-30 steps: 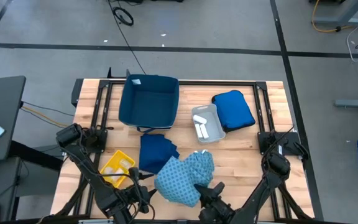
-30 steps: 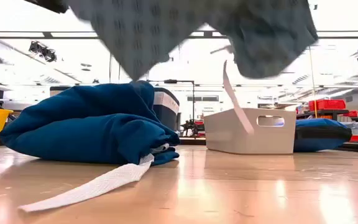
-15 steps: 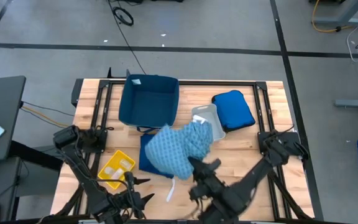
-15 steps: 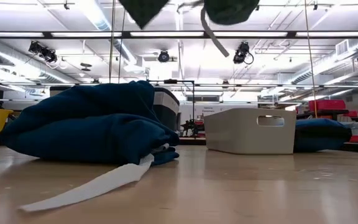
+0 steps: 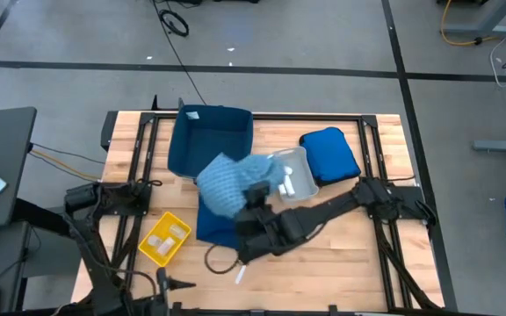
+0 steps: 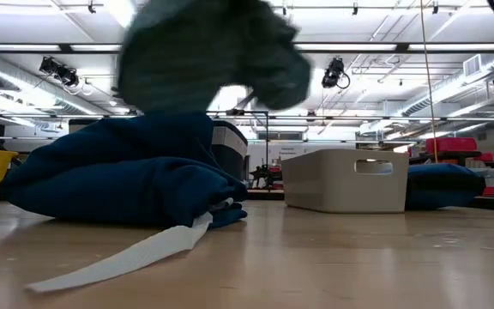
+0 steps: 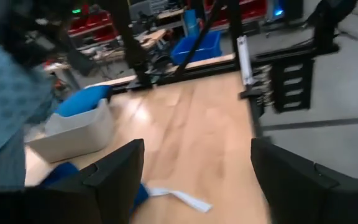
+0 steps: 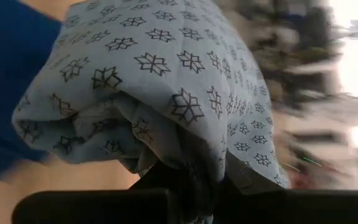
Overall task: Pick & place medical supplies in basket/bin
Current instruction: Put the gray patient gown into the blue bin
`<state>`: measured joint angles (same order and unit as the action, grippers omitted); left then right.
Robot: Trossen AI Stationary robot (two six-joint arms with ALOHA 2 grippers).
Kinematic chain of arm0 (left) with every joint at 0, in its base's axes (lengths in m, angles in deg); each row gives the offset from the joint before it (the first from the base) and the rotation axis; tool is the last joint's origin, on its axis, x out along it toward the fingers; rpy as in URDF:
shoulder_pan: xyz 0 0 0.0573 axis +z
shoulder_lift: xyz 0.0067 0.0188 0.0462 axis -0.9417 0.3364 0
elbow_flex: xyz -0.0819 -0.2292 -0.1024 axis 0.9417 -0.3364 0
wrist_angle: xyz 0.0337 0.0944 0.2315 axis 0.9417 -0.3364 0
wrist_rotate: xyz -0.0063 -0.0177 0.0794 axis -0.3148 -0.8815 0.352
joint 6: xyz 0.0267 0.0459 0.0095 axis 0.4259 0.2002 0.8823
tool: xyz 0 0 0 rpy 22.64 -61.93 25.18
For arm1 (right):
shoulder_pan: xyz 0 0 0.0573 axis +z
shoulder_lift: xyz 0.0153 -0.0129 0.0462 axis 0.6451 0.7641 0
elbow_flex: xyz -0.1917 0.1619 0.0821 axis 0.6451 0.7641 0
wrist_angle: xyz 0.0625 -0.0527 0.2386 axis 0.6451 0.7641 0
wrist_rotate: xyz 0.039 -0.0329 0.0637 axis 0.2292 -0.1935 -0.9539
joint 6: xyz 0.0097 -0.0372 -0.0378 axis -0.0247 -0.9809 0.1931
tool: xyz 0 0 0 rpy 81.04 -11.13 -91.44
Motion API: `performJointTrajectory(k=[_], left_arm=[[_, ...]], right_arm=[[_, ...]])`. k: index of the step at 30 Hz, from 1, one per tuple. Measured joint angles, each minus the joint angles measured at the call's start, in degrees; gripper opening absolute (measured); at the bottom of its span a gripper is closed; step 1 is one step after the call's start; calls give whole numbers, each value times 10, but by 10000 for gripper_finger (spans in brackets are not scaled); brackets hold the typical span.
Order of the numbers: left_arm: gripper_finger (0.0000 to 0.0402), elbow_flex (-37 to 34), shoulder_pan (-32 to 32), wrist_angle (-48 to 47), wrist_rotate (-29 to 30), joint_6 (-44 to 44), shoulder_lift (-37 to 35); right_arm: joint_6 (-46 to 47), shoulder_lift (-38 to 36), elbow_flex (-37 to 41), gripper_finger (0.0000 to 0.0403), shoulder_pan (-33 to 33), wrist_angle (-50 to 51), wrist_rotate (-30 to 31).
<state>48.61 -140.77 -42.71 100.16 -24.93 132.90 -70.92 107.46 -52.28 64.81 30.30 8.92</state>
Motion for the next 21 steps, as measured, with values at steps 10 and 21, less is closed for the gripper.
performJointTrajectory(k=[10,21], left_arm=[[281,0,19,117,-57,145,16],[279,0,1,116,-56,133,16]], right_arm=[[-381,0,0,41,-40,-338,32],[-385,0,0,41,-199,-360,-118]])
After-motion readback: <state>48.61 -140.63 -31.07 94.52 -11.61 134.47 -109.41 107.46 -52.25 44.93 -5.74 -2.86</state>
